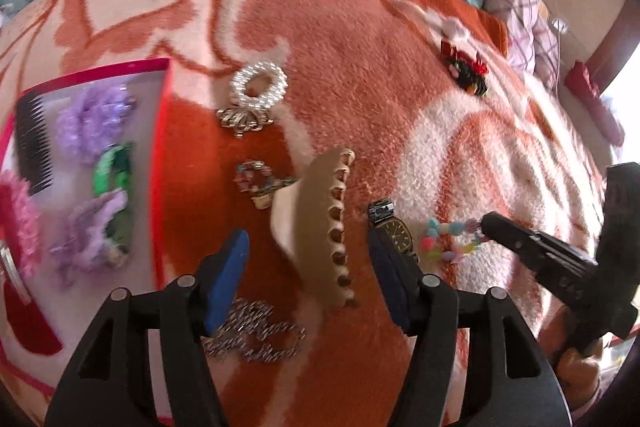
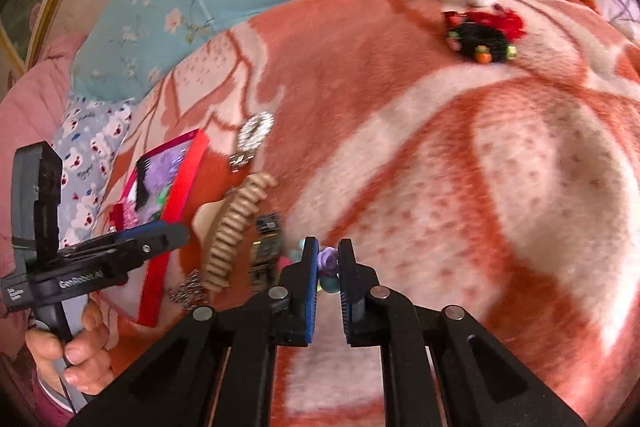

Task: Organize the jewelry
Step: 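Close the left tool on the beige claw clip while the right tool grips the beaded bracelet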

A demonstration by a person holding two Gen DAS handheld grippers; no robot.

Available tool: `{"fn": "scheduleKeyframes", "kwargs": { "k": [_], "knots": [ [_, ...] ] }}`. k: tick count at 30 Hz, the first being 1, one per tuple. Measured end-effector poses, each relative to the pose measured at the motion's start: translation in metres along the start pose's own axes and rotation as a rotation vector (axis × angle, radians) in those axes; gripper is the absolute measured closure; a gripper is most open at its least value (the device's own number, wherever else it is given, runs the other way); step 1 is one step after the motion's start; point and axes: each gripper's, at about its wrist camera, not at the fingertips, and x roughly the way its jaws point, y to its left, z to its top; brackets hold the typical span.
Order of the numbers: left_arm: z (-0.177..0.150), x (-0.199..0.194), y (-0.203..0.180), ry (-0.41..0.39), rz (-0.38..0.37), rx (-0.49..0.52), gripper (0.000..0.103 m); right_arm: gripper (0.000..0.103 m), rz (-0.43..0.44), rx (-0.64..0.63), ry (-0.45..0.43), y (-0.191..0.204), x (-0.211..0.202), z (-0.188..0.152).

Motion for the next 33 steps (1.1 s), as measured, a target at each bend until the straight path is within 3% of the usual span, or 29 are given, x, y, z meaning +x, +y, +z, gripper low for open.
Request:
{"fn": "scheduleKeyframes", "kwargs": {
  "k": [7, 9, 10, 14, 17, 20, 21, 22, 33],
  "knots": [
    [0.002, 0.038, -0.010, 0.061, 0.036, 0.017, 0.041, 0.085, 0.018, 0.039, 0.048, -0.018, 0.007, -0.003],
    [0.002, 0.044, -0.010, 0.066, 0.044, 0.017, 0.047, 0.083, 0.024, 0.039, 0.049, -0.018, 0.009, -0.004],
    [0.001, 0.046, -0.010, 0.066, 0.058, 0.021, 0.059, 0.083, 0.013, 0.031, 0.049, -0.018, 0.009, -0.005],
    [0.000, 0.045, -0.006, 0.059, 0.047, 0.015, 0.059, 0.071, 0.005, -0.002, 0.058, -0.011, 0.012, -0.008],
    [-0.001, 0.040, -0.004, 0.047, 0.040, 0.009, 0.059, 0.071, -0.030, -0.035, 0.064, -0.005, 0.015, -0.010],
    [-0.003, 0.026, -0.001, 0.026, 0.015, -0.002, 0.059, 0.076, -0.060, -0.065, 0.069, -0.002, 0.015, -0.012],
    [-0.004, 0.020, -0.001, 0.015, 0.012, -0.004, 0.059, 0.090, -0.083, -0.083, 0.067, 0.001, 0.015, -0.012],
    [-0.004, 0.016, 0.000, 0.006, 0.011, -0.006, 0.059, 0.094, -0.093, -0.086, 0.065, 0.001, 0.014, -0.012],
    [-0.019, -0.047, 0.025, -0.090, -0.008, -0.056, 0.059, 0.095, 0.018, -0.092, -0.015, 0.030, -0.018, -0.001]
  ]
}}
